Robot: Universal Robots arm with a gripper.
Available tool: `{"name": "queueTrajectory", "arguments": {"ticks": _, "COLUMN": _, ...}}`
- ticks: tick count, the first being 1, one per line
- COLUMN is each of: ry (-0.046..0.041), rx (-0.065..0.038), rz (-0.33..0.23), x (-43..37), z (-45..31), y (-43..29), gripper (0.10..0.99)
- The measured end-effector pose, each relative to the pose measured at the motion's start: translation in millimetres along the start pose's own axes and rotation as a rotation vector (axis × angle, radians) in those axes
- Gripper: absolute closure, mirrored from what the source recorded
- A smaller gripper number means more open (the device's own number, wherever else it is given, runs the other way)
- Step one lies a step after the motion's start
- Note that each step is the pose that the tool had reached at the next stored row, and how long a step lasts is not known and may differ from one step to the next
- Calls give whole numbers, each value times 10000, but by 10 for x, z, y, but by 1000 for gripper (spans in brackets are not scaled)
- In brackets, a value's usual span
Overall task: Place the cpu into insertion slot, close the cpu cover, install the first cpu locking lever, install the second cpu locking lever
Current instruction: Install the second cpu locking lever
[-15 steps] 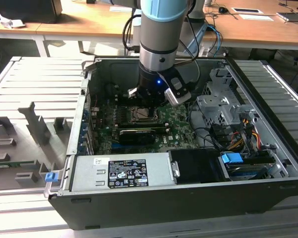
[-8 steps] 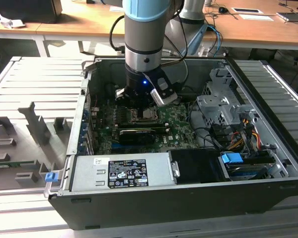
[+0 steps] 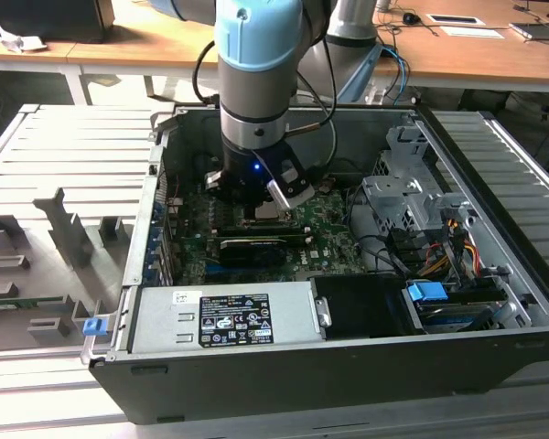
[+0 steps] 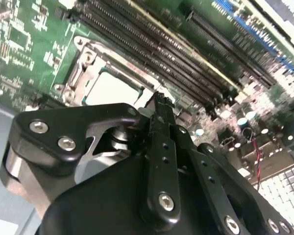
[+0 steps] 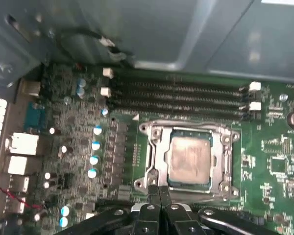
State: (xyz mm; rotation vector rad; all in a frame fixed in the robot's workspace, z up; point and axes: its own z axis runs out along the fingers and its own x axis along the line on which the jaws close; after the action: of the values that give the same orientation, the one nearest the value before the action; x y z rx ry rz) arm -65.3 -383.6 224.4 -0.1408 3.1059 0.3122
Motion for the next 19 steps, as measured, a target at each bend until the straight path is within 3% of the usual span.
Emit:
{"name": "queueTrajectory", "arguments": {"ticks": 1, "ry": -11, "rx": -118, "rz": 1, "x": 5, "z": -2, "y": -15, "gripper": 980}}
{"name": "queueTrajectory", "arguments": {"ticks": 3, "ry": -22, "rx": -243, "rz": 2, "x": 14, "z": -4, "y": -39, "gripper": 980}}
{"name": "queueTrajectory", "arguments": {"ticks": 12, "ry": -37, "rx": -418, "rz": 4, "x": 50, "z": -14, "y": -128, "gripper": 980}}
{"name": "queueTrajectory", "arguments": {"ticks": 16, "ry": -43, "rx": -512, "rz": 5, "x": -32, "z": -4, "y": -138, "gripper": 980}}
{"name": "queueTrajectory", "arguments": {"ticks": 19, "ry": -44, "rx": -520, "rz": 4, "x": -63, "z": 7, "y": -146, "gripper": 980}}
